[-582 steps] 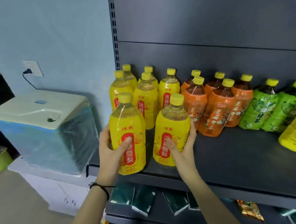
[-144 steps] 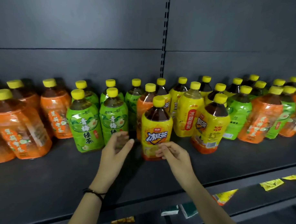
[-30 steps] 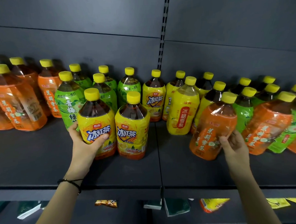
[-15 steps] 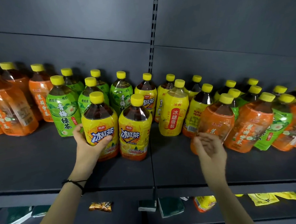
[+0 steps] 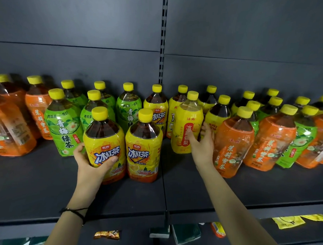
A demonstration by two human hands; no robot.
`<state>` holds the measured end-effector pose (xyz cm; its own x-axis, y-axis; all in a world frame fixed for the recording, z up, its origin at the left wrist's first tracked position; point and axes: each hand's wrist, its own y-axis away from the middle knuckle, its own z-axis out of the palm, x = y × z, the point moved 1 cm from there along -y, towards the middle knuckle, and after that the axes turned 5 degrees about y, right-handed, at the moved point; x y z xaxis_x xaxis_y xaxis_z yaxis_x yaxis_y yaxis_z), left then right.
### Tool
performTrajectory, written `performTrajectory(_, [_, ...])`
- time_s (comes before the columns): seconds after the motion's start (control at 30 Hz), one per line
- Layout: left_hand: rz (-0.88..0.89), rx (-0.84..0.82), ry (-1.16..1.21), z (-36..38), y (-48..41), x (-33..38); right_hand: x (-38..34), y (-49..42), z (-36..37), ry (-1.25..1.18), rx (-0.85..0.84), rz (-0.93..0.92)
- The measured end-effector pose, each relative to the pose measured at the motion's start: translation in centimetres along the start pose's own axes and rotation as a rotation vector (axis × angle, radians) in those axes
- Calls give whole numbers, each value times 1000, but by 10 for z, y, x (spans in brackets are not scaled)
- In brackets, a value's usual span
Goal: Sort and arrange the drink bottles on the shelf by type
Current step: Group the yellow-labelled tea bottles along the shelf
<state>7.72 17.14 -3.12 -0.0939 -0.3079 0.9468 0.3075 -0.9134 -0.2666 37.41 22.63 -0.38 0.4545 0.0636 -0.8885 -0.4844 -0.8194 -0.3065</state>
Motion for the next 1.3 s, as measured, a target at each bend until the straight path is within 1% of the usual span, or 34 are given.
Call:
performTrajectory(0.1, [3, -3, -6, 0, 0, 0, 1, -5, 2, 40, 5, -19])
performTrajectory(0.2, [3, -1, -15, 0, 1, 2, 0, -9, 5, 66, -29, -10])
performTrajectory(0.3, [-1, 7, -16, 1, 1, 3, -4, -12, 6, 37, -53, 15])
performTrajectory(0.43, [10, 15, -13, 4, 2, 4, -6, -2, 11, -31, -4, -37])
performTrajectory(0.6, [11, 3, -4, 3, 2, 4, -8, 3, 20, -244, -187, -6])
performTrajectory(0.83, [8, -3, -5, 2, 2, 4, -9, 18, 8, -240, -210, -116])
performTrajectory(0.97, [6, 0, -2, 2, 2, 5, -5, 42, -8, -295, -231, -163])
performTrajectory(1.07, [-1, -4, 2, 1, 3, 5, 3, 58, -28, -320, -263, -164])
performTrajectory(1.3, [33, 7, -5, 3, 3, 2, 18, 74, -81, -387, -276, -172])
